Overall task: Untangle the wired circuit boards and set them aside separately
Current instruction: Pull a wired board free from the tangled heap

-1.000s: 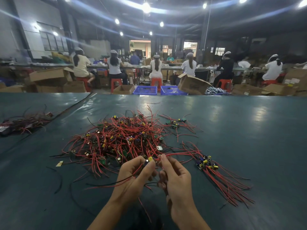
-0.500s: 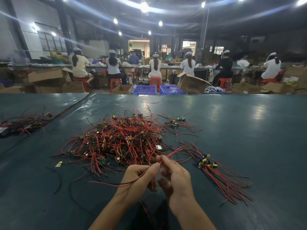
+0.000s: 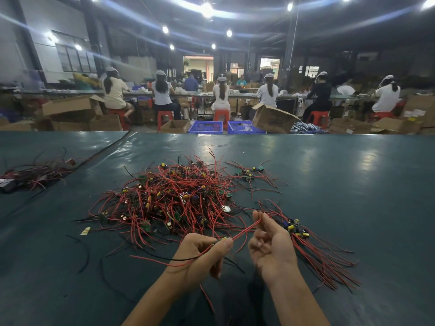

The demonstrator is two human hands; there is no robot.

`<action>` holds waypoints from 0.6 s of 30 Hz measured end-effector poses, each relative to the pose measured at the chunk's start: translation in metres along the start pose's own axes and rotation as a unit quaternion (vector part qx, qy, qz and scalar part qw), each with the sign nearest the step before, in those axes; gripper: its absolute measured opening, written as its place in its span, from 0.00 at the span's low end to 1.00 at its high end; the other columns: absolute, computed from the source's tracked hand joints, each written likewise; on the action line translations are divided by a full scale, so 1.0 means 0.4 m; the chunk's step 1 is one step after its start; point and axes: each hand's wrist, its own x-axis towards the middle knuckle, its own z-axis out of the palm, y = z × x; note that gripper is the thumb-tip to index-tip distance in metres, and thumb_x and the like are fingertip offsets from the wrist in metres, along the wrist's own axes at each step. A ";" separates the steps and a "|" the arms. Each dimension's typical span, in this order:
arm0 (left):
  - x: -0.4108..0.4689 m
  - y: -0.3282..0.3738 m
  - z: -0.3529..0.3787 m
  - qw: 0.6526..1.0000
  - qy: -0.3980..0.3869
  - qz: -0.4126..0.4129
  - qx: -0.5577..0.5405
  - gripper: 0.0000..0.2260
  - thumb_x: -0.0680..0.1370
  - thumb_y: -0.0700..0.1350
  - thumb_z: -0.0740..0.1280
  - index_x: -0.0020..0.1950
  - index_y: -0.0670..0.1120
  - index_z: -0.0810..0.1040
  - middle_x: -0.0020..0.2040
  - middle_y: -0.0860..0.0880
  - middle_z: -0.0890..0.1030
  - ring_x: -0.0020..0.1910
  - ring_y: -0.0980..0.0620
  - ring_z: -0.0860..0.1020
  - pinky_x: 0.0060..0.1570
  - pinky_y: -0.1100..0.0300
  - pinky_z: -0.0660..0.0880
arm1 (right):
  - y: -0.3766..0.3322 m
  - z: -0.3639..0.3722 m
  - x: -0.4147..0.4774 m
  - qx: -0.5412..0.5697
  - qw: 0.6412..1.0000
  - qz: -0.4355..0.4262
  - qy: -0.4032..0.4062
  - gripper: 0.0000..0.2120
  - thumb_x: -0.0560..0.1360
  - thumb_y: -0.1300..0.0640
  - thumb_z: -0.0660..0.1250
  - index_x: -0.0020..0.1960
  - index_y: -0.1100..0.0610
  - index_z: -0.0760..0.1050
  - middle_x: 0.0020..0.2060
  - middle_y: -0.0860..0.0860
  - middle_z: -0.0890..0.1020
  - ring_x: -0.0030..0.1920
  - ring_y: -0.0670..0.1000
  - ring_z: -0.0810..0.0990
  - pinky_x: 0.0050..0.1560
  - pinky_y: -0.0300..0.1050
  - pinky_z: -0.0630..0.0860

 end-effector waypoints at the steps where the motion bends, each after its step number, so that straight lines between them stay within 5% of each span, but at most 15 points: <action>1: 0.001 0.000 -0.001 1.000 0.001 0.001 0.001 0.24 0.73 0.60 0.64 0.23 0.46 0.75 0.22 0.48 0.76 0.24 0.53 0.74 0.38 0.52 0.75 | 0.002 0.000 0.000 0.001 1.000 -0.003 -0.002 0.10 0.80 0.61 0.62 0.42 0.60 0.77 0.33 0.49 0.84 0.19 0.41 0.66 0.16 0.32 0.59; 6: 0.000 -0.003 -0.015 0.999 0.030 0.013 -0.012 0.24 0.72 0.60 0.64 0.20 0.49 0.73 0.20 0.50 0.74 0.22 0.57 0.71 0.36 0.64 0.74 | 0.021 -0.006 -0.001 -0.117 0.989 -0.094 0.007 0.04 0.78 0.61 0.67 0.49 0.62 0.78 0.39 0.54 0.87 0.20 0.42 0.67 0.18 0.34 0.63; 13: -0.007 -0.007 -0.033 0.998 -0.056 -0.015 0.005 0.24 0.75 0.59 0.65 0.23 0.47 0.74 0.22 0.50 0.76 0.23 0.55 0.71 0.34 0.65 0.69 | 0.011 -0.012 0.008 -0.167 0.968 -0.185 0.030 0.04 0.79 0.59 0.67 0.47 0.59 0.75 0.29 0.54 0.83 0.19 0.44 0.65 0.19 0.36 0.63; 18: 0.005 -0.001 -0.030 0.997 0.033 -0.052 -0.038 0.23 0.76 0.57 0.68 0.30 0.40 0.81 0.32 0.44 0.83 0.30 0.50 0.80 0.34 0.62 0.74 | 0.008 -0.016 0.013 -0.159 0.965 -0.205 0.037 0.04 0.80 0.57 0.65 0.49 0.57 0.75 0.33 0.54 0.85 0.18 0.44 0.65 0.19 0.36 0.64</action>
